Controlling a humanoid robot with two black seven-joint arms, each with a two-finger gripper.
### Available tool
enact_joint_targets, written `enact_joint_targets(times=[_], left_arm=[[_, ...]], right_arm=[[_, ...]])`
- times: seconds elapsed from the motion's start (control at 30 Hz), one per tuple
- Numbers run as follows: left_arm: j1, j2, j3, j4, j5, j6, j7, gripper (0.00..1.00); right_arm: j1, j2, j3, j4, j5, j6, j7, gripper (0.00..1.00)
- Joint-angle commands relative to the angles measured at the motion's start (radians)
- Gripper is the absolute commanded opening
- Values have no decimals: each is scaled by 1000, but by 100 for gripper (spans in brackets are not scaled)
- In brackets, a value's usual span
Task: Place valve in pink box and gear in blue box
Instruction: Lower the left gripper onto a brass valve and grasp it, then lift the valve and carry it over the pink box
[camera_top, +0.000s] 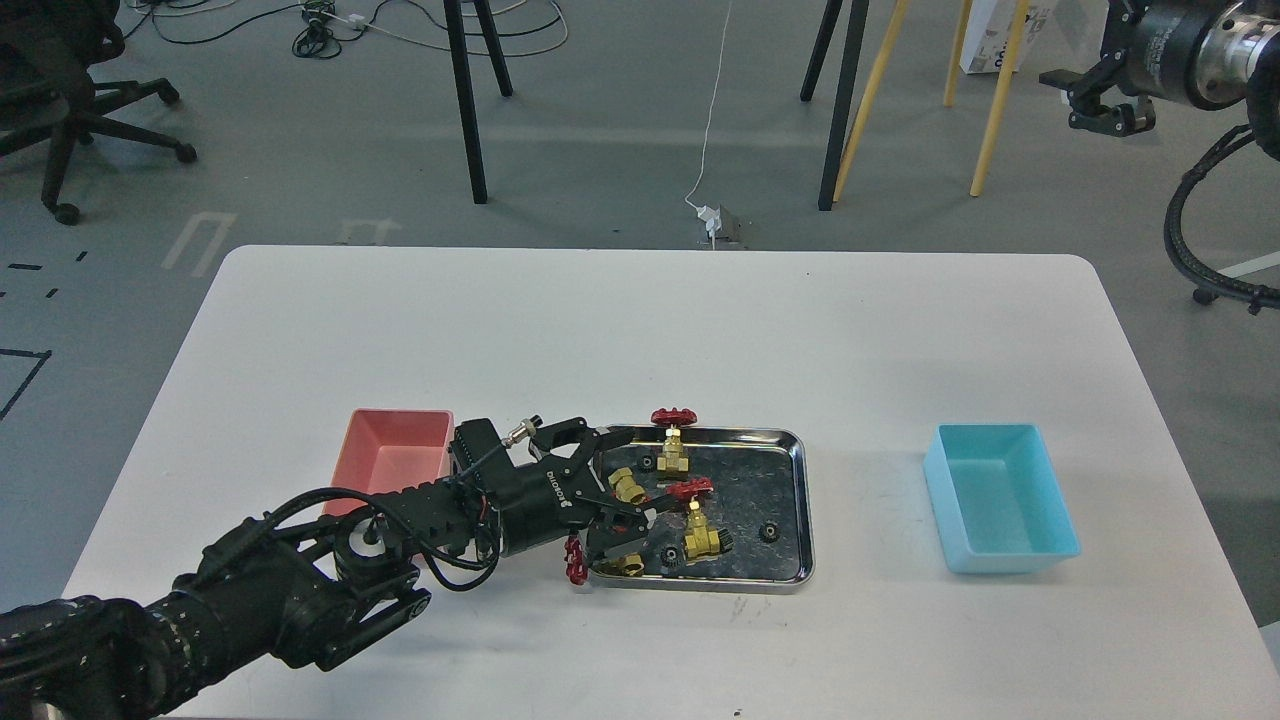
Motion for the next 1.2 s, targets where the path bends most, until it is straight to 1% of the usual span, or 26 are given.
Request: enact_joint_targets(times=[0.0,0.1,0.13,0.2,0.3,0.43,0.5,0.6,0.73,0.83,0.93,1.0,1.17], left_arm=[[-4,2,29,20,-1,0,0,69],[-4,9,30,22,-1,0,0,63],[-4,9,30,22,-1,0,0,58],[-8,7,29,22,-4,0,5,44],[-13,1,29,22,-22,0,8,32],[-13,1,27,8,-54,-3,5,24],[-11,12,18,-16,-100,-1,0,22],[-10,50,-10,-123,-229,-1,-2,23],[-8,198,-85,-342,-476,-5,0,23],[2,356,-125,-453,-518,-1,3,24],[47,491,-126,-501,-522,8,6,24],[91,548,-126,-500,-524,12,8,24],[209,573,-120,-437,-518,12,8,24]], right_arm=[[2,4,0,-2,0,-1,0,99],[2,5,0,-2,-2,-2,0,99],[2,5,0,-4,-2,-2,0,99],[2,5,0,-4,-2,-2,1,99],[0,5,0,-5,-2,-4,1,99],[-1,5,0,-7,-3,-4,1,99],[-3,7,-2,-8,-3,-4,1,99],[-7,10,-6,-17,-3,-4,1,99],[-7,13,-9,-40,-5,-4,1,99],[-1,16,-6,-40,-17,-4,1,99],[2,21,-6,-39,-18,-4,18,99],[2,22,-6,-39,-32,-4,20,99],[2,39,-6,-39,-60,-4,21,99]])
